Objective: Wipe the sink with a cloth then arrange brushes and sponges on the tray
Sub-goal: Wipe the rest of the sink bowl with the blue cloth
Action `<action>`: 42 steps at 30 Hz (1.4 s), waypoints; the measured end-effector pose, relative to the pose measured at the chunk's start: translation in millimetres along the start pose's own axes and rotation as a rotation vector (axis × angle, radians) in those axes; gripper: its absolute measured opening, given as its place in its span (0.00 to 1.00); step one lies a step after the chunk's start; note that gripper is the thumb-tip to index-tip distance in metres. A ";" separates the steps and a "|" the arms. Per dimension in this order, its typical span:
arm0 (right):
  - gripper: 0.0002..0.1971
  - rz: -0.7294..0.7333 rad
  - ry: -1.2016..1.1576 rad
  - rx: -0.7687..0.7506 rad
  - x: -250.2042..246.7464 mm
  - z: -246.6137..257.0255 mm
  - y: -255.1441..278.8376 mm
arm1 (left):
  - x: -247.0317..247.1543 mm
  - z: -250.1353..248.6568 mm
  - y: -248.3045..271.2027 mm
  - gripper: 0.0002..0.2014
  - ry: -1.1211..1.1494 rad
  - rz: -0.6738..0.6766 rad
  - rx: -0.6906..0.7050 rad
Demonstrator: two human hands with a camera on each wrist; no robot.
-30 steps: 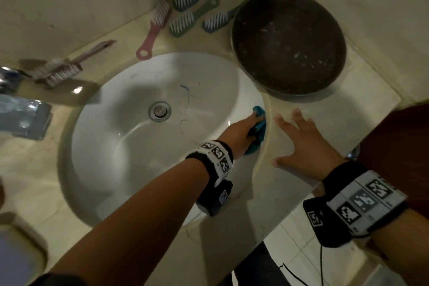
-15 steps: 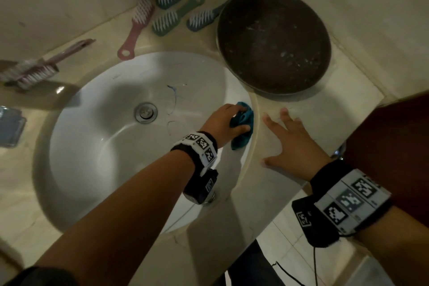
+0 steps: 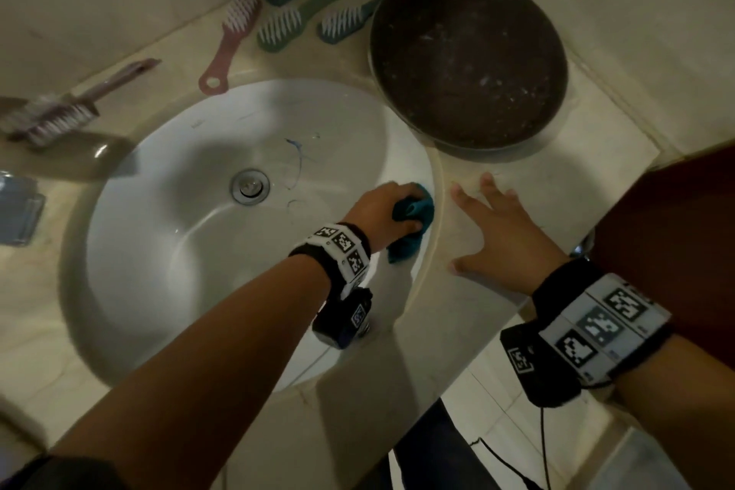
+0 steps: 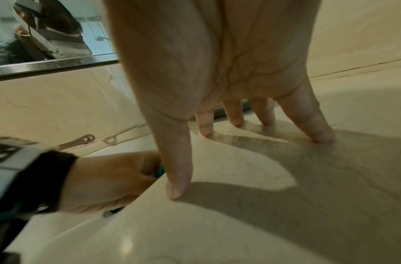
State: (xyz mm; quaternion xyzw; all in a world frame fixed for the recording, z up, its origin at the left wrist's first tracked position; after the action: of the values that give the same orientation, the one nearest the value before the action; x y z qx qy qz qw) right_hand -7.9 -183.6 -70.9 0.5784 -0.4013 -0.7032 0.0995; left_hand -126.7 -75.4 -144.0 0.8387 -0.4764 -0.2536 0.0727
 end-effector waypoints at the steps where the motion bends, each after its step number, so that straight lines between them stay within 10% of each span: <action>1: 0.53 0.000 0.003 0.001 -0.1 0.1 0.4 | 1.1 1.9 9.6 0.22 -0.027 0.058 -0.019; 7: 0.53 0.001 0.013 0.013 -2.4 3.3 4.0 | -4.4 34.6 62.6 0.22 -0.179 0.312 -0.148; 35: 0.53 -0.027 0.043 0.004 0.4 0.1 -0.4 | -33.0 70.9 102.2 0.22 -0.464 0.653 -0.395; 42: 0.52 -0.031 0.032 -0.004 2.5 -1.5 -1.2 | -39.4 81.9 92.9 0.18 -0.441 0.395 -0.382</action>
State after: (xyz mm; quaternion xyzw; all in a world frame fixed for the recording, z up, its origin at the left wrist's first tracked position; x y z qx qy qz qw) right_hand -6.9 -185.1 -73.6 0.5955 -0.3891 -0.6962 0.0963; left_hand -254.5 -82.4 -166.7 0.6266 -0.5777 -0.4943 0.1712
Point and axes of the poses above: each hand's wrist, its own y-axis away from the middle knuckle, its own x-axis out of the palm, z = x × y, the point moved 3 cm from there along -y, towards the middle knuckle, and after that the axes turned 13 degrees about y, right-handed, at the moved point
